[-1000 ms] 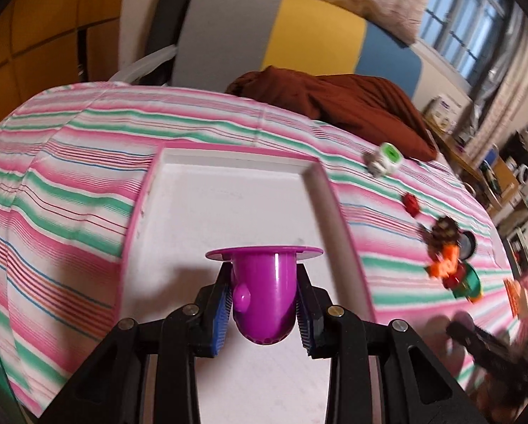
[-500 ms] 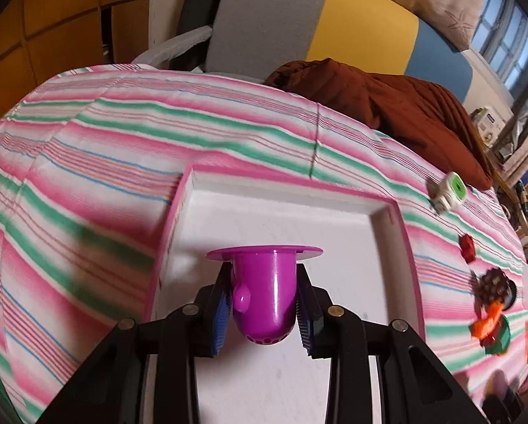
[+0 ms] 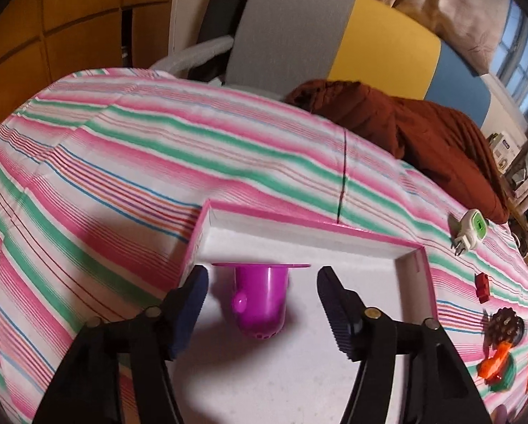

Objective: Organize rigid objects
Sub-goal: 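Carry the magenta toy into the tray with the left tool while the right tool grasps the purple egg, then lower the purple egg into the tray and open the right tool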

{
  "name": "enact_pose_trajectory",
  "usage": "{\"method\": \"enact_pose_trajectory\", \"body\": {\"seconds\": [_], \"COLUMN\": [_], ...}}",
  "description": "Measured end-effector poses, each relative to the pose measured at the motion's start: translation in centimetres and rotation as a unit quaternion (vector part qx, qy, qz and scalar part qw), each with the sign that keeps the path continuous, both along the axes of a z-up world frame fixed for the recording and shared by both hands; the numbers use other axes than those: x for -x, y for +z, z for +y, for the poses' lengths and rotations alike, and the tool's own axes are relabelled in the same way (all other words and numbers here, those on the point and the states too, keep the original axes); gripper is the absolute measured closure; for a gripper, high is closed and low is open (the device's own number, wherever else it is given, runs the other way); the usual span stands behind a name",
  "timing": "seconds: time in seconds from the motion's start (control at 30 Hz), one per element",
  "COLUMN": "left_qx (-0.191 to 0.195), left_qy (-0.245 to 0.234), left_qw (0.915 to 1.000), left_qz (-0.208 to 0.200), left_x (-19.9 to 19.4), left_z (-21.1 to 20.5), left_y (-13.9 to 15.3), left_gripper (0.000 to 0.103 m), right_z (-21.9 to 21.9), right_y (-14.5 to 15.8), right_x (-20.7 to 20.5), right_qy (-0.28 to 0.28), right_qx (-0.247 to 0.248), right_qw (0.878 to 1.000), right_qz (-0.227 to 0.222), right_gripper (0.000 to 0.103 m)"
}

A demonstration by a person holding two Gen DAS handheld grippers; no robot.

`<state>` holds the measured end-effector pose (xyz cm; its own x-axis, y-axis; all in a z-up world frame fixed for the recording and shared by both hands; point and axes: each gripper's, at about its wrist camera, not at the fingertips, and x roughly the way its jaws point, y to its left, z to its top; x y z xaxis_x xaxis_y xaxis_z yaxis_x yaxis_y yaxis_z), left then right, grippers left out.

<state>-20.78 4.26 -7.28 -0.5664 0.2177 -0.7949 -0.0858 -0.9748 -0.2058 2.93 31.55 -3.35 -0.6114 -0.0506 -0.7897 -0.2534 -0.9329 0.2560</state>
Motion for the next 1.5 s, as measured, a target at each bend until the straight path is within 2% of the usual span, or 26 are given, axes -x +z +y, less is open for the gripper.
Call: {"method": "enact_pose_trajectory", "body": {"seconds": [0.2, 0.37, 0.53, 0.8, 1.13, 1.5], "left_qx": [-0.005, -0.004, -0.016, 0.001, 0.011, 0.009], "left_qy": [0.0, 0.018, 0.019, 0.001, -0.002, 0.005], "left_qw": [0.9996, 0.9989, 0.998, 0.9967, 0.9972, 0.9971], "left_qz": [0.026, 0.043, 0.058, 0.081, 0.074, 0.075], "left_x": [-3.2, -6.7, -10.0, -13.8, -15.4, -16.1], "left_z": [-1.0, -2.4, -3.5, -3.7, -4.7, -6.5], "left_y": [0.8, 1.4, 2.2, 3.1, 2.8, 2.9], "left_gripper": [0.026, 0.016, 0.015, 0.012, 0.012, 0.011], "right_z": [-0.5, -1.6, -3.2, -7.1, -12.7, -15.3], "right_y": [0.2, 0.8, 1.6, 2.9, 2.3, -0.2], "right_x": [0.6, 1.3, 2.4, 5.2, 11.1, 18.1], "right_qy": [0.006, 0.023, 0.045, 0.1, 0.16, 0.166], "right_qx": [0.0, -0.002, -0.006, -0.017, -0.023, -0.05], "right_qw": [1.0, 1.0, 0.999, 0.994, 0.987, 0.984], "right_qz": [0.003, 0.01, 0.018, 0.03, 0.011, -0.045], "right_gripper": [0.026, 0.026, 0.026, 0.026, 0.026, 0.026]}}
